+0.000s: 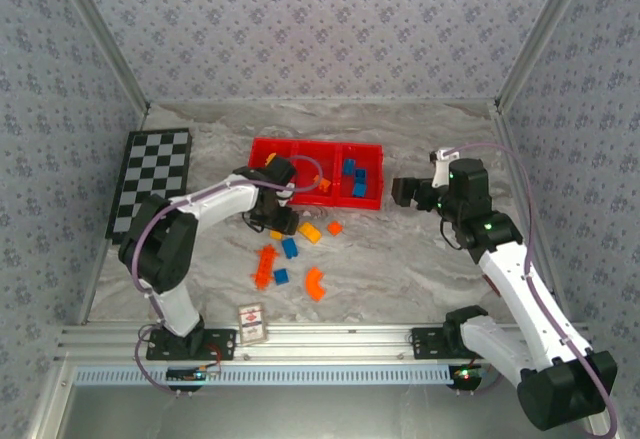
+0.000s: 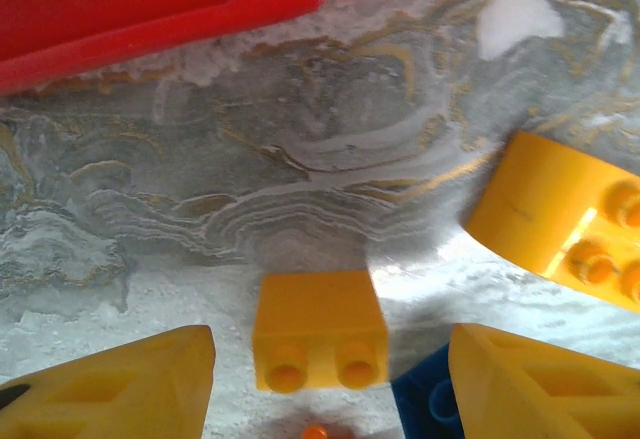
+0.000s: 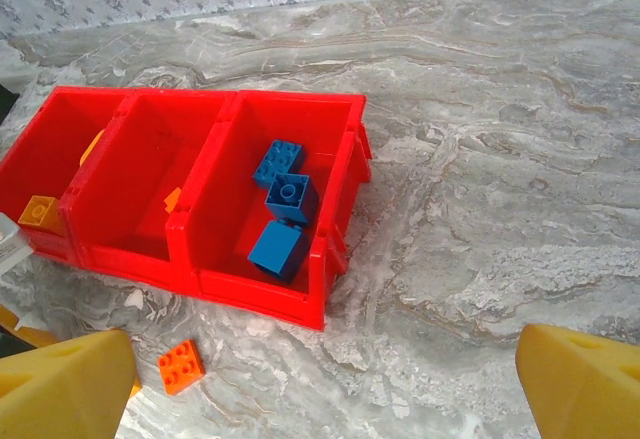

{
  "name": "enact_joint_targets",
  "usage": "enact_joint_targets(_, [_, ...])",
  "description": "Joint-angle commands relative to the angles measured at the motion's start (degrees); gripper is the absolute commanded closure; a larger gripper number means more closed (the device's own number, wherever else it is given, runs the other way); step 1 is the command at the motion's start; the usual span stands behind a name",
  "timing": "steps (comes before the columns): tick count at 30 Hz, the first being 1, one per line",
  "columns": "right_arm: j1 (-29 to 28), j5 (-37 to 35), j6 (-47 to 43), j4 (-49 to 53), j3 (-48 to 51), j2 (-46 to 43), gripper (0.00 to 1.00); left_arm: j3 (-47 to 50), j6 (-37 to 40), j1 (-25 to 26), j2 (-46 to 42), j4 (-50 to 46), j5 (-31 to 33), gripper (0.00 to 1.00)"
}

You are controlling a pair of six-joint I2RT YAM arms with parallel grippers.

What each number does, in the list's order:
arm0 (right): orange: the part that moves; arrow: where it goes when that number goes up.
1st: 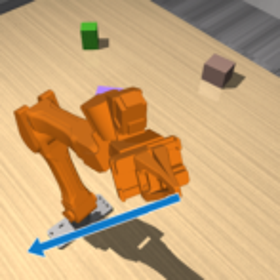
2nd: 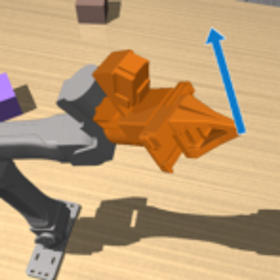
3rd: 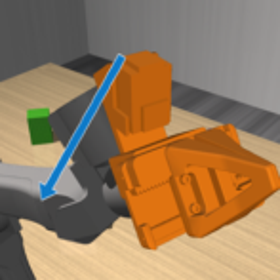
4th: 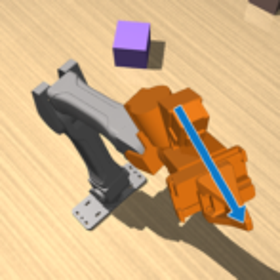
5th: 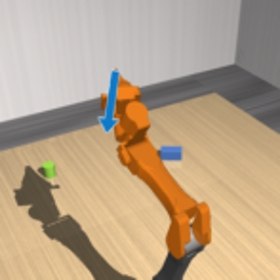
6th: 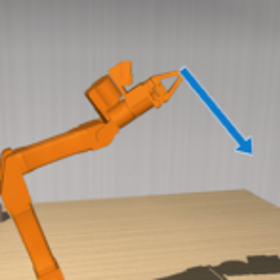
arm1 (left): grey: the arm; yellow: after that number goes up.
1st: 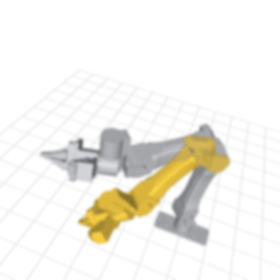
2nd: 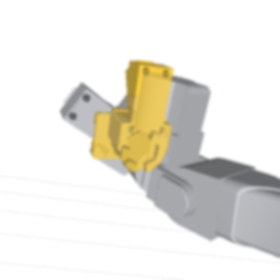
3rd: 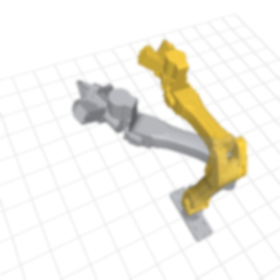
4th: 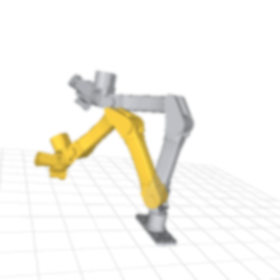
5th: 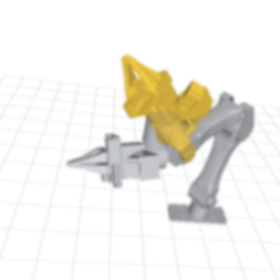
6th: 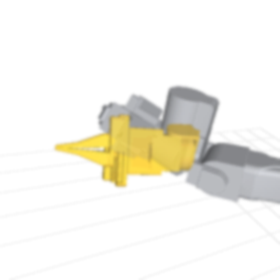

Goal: Sort the legos into containers by color
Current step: Pick up the lego from the center of the table.

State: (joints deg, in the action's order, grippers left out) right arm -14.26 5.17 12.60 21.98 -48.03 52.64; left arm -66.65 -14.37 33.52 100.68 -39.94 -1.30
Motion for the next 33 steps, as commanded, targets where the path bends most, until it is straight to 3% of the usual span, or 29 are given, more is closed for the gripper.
enact_joint_targets(1, [0.52, -0.44, 0.54, -1.01, 0.22, -0.34, 0.00, 0.75, 0.58, -2.11, 1.09, 0.66, -2.75, 0.41])
enact_joint_targets(14, [2.03, -1.55, 1.19, -0.38, 0.26, -0.32, 0.00, 2.36, -0.50, -2.84, 3.09, 3.92, -5.73, 0.52])
enact_joint_targets(22, [2.32, -1.74, 1.72, 0.66, 0.09, -0.50, 0.00, 3.86, -3.17, -3.81, 2.90, 5.12, -4.85, 0.70])
enact_joint_targets(33, [3.27, -3.17, 2.75, 7.00, 1.77, -7.57, 0.00, -0.52, -5.84, -4.20, -7.61, 1.38, 0.55, 0.76])
